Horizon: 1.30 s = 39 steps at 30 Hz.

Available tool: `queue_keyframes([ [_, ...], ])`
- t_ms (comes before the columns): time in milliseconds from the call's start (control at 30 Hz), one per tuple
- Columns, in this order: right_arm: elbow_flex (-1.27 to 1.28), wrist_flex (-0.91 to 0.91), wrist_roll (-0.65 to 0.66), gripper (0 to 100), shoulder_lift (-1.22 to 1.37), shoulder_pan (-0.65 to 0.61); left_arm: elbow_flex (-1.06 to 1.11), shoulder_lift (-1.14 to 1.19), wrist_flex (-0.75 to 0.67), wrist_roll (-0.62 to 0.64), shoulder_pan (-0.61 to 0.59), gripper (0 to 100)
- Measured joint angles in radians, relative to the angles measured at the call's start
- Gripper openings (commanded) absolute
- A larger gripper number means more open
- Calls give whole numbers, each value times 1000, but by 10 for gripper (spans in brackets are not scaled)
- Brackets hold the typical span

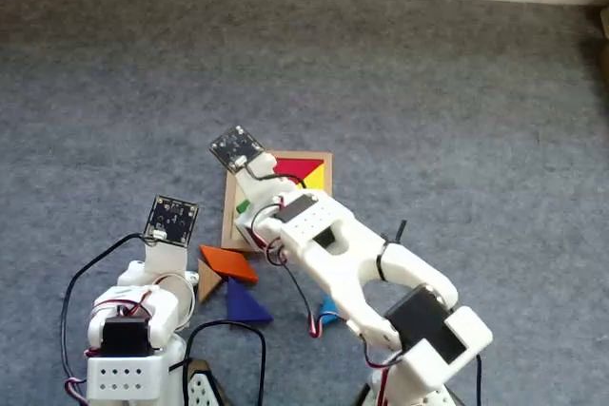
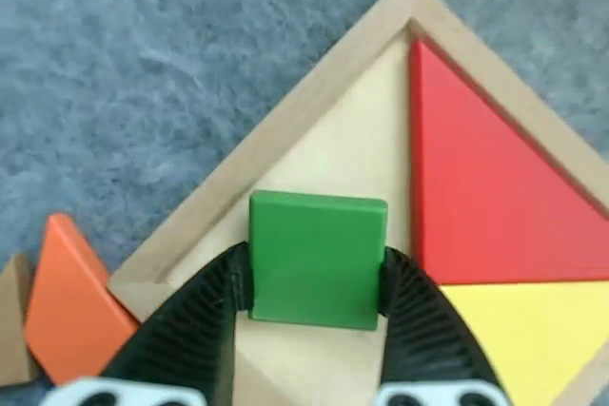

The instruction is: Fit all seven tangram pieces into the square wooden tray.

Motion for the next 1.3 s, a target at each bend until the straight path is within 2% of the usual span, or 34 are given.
queue_keyframes([
  [500,-26,72,64,172,0,51,0,0,0,0,0,7],
  [667,-60,164,64,260,0,51,0,0,0,0,0,7],
  [867,-135,275,66,261,0,51,0,0,0,0,0,7],
  [1067,-147,287,66,260,-6,51,0,0,0,0,0,7],
  [1300,-133,388,66,260,-247,58,0,0,0,0,0,7],
])
